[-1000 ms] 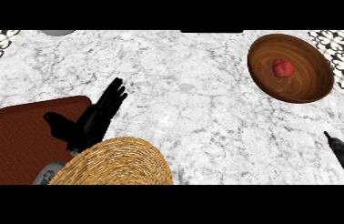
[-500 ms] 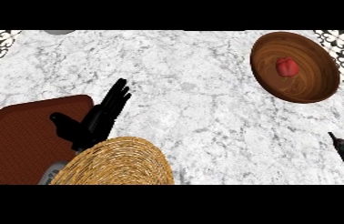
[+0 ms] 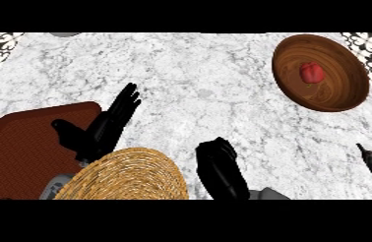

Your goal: Pick the bell pepper from the placemat and place it in the bowl

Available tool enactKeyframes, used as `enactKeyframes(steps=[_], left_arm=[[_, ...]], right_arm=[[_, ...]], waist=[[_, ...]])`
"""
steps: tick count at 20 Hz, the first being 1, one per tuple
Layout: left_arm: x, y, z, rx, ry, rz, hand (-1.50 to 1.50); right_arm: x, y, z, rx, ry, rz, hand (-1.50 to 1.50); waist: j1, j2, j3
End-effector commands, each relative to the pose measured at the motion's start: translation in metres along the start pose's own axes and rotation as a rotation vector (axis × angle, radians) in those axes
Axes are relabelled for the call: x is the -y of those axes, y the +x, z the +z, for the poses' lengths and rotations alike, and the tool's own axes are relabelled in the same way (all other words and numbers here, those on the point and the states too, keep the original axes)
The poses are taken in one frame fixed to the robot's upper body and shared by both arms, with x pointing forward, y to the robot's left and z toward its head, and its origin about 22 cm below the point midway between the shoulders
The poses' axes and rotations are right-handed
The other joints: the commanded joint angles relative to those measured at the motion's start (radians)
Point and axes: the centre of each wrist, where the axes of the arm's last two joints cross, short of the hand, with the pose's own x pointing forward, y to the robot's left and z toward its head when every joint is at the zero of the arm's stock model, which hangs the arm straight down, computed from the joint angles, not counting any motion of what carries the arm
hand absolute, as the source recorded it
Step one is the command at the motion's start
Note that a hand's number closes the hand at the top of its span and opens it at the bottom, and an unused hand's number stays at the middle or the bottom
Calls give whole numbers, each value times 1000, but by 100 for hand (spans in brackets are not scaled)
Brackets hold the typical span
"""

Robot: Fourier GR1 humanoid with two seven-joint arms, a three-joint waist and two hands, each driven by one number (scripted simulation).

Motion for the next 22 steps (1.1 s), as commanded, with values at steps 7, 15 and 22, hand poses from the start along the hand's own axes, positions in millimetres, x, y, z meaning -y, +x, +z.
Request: enactKeyframes(steps=[7,15,22], left_arm=[[-8,7,1,6,3,-18,0],[-1,-8,8,0,-3,-10,0],[4,-4,9,-10,11,15,0]], right_arm=[[-68,-56,-66,-225,192,49,-150],[-95,-79,-79,-157,147,-280,-150],[-37,-65,-65,-60,-250,-796,-150]], waist=[[2,1,0],[2,-1,0],[-20,-11,1]])
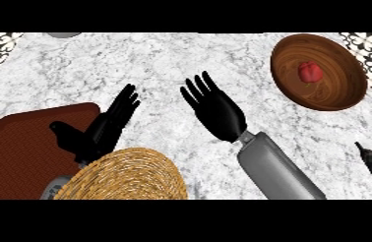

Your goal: Pick the bell pepper from the placemat and place it in the bowl

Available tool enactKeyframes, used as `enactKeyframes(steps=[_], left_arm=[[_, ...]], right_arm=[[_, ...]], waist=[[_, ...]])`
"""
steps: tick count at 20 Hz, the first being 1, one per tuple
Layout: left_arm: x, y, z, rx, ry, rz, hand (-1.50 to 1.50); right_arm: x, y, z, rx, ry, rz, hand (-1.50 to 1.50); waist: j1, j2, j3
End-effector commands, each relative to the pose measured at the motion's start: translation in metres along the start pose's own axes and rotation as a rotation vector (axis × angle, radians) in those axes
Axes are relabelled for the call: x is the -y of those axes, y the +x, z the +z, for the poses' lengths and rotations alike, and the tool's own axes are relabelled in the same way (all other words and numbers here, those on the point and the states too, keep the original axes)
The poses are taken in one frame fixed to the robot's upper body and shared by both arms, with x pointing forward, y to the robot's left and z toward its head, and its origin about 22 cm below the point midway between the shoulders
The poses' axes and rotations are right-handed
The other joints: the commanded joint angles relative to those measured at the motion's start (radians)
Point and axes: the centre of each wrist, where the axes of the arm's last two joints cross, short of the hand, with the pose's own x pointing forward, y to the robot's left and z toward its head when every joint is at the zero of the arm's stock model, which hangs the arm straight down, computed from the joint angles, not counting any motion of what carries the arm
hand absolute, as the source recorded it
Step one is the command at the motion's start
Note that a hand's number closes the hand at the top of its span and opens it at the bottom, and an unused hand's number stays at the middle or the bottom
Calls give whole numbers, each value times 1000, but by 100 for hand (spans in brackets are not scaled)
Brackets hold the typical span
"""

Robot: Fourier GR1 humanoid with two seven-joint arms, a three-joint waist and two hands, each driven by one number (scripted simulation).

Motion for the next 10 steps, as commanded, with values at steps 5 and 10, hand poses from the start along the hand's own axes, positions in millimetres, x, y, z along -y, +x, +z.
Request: enactKeyframes(steps=[5,10], left_arm=[[-18,-5,3,-15,49,0,0],[-18,2,7,-1,62,2,0]], right_arm=[[41,-5,68,229,-192,-363,-150],[90,-2,133,333,-180,-502,-150]], waist=[[-41,-9,-1],[-63,-17,-2]])
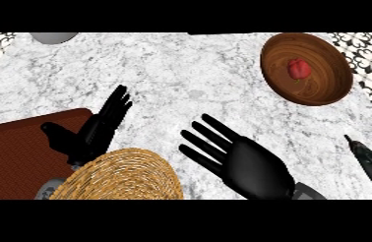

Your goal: Pick the bell pepper from the placemat and place it in the bowl

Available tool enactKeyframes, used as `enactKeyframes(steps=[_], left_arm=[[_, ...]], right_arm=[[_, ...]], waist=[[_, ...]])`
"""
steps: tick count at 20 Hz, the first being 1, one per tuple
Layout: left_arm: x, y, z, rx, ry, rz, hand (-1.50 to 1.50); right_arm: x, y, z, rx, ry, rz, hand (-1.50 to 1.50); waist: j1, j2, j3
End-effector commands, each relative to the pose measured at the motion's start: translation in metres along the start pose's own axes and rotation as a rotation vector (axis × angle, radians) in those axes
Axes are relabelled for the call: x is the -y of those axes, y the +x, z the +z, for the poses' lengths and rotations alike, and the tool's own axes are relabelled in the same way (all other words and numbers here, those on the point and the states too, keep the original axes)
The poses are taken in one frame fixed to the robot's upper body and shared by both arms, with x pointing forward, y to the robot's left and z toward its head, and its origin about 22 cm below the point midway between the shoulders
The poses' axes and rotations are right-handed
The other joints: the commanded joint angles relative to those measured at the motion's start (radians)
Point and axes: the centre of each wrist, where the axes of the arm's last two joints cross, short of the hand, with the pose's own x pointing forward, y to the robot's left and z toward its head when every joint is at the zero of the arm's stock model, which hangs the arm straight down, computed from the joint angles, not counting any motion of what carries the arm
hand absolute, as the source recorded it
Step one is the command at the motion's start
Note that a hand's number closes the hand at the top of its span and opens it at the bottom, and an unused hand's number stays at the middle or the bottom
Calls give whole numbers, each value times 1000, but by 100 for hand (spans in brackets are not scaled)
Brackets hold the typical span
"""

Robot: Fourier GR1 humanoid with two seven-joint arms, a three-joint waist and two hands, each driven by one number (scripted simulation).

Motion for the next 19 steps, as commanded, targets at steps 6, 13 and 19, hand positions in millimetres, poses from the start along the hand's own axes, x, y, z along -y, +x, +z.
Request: enactKeyframes(steps=[6,13,19], left_arm=[[-5,4,6,-1,28,8,0],[-17,-11,21,-16,94,30,0],[-18,-17,26,-22,136,22,0]], right_arm=[[94,38,107,202,2,-115,-150],[99,38,144,235,62,-100,150],[69,18,190,149,253,-76,150]], waist=[[-37,-3,2],[-101,-19,6],[-141,-25,10]])
